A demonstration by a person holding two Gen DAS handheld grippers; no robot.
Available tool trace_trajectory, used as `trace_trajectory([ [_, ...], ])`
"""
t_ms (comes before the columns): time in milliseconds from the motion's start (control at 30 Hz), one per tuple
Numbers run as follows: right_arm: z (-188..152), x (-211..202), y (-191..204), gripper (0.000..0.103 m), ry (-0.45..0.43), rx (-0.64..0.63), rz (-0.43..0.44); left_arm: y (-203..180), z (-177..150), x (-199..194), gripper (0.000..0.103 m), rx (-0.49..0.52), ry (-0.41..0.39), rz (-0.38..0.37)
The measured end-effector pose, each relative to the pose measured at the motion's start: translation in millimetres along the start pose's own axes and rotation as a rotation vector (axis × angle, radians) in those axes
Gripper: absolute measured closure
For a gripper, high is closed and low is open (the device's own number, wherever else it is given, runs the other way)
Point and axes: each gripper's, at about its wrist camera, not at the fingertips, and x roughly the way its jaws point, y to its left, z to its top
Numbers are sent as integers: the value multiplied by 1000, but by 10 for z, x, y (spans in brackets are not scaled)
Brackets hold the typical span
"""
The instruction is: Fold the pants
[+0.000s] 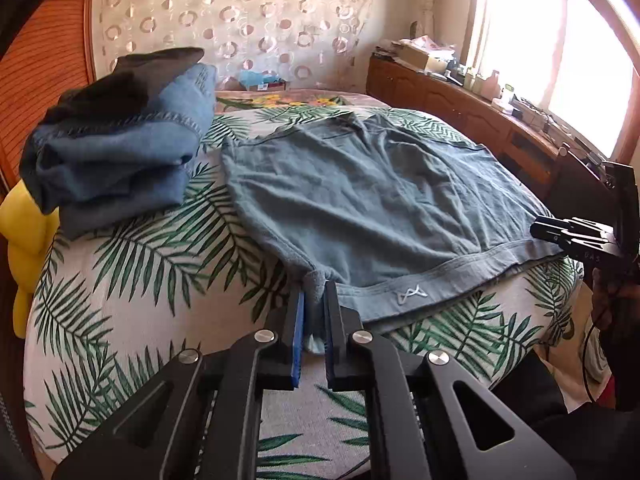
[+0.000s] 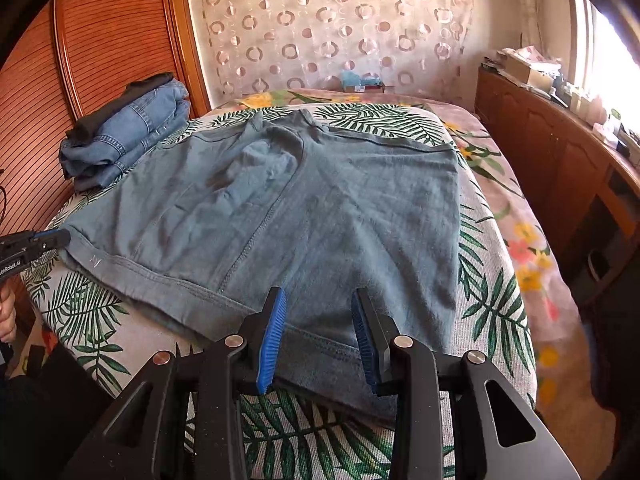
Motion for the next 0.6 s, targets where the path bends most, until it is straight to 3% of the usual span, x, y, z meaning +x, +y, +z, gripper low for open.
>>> trace_trajectory([
  [333, -41, -114, -75, 68, -32, 16, 0, -403, 358, -31, 94, 90, -47, -68],
  [600, -110, -241, -131, 68, -48, 31, -8, -872, 740, 20, 94, 144, -81, -173],
])
